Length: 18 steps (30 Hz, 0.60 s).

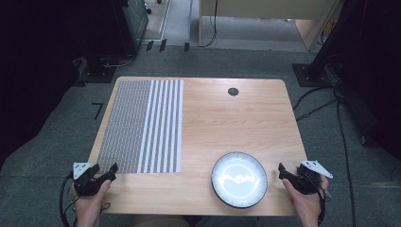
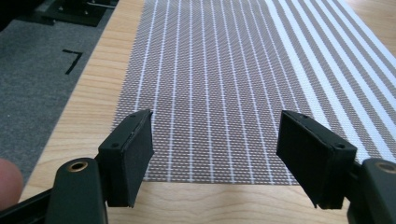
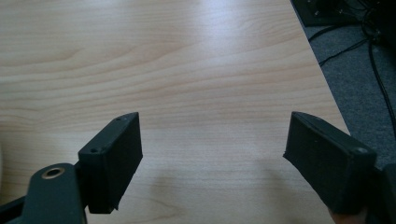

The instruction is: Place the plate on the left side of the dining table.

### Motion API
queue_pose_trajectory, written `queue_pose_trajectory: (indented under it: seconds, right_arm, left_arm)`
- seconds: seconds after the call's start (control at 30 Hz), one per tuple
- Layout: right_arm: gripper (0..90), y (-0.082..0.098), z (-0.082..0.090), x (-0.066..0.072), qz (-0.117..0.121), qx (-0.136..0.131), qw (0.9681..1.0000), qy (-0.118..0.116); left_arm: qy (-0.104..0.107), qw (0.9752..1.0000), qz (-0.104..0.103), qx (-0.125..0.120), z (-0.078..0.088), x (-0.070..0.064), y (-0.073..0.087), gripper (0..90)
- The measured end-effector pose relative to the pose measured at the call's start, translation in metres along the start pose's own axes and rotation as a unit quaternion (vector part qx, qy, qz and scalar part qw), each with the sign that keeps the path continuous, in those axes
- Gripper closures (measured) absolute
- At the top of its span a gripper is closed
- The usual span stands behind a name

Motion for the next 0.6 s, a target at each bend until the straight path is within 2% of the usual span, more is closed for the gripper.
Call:
queue_pose_trajectory:
  seconds: [0.23, 0.27, 0.43, 0.6]
  right_arm:
    - [20.7, -0.003, 0.008, 0.006, -0.015, -0.008, 0.9998, -0.008]
    - [20.7, -0.004, 0.011, 0.009, -0.021, -0.011, 0.9996, -0.015]
    - [20.9, -0.004, 0.015, 0.013, -0.021, -0.015, 0.9995, -0.019]
    - [21.6, -0.003, 0.023, 0.022, -0.014, -0.023, 0.9992, -0.031]
  left_arm:
    - [0.010, 0.9999, -0.010, 0.001, 0.000, -0.010, 0.001, 27.2]
    - [0.012, 0.9999, -0.012, 0.002, 0.000, -0.013, 0.001, 27.2]
    - [0.017, 0.9997, -0.016, 0.003, 0.001, -0.019, 0.002, 27.2]
    - [0.027, 0.9993, -0.025, 0.004, 0.000, -0.030, 0.003, 27.2]
Point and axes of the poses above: each handheld gripper's, and its own axes: z roughly backward along the jaws, y roughly out of its underside, x roughly to its left, the point moved 6 cm from there along -z, roughly forward along the jaws, and after that the axes turned 3 degrees about -z, right-handed, at the moved point
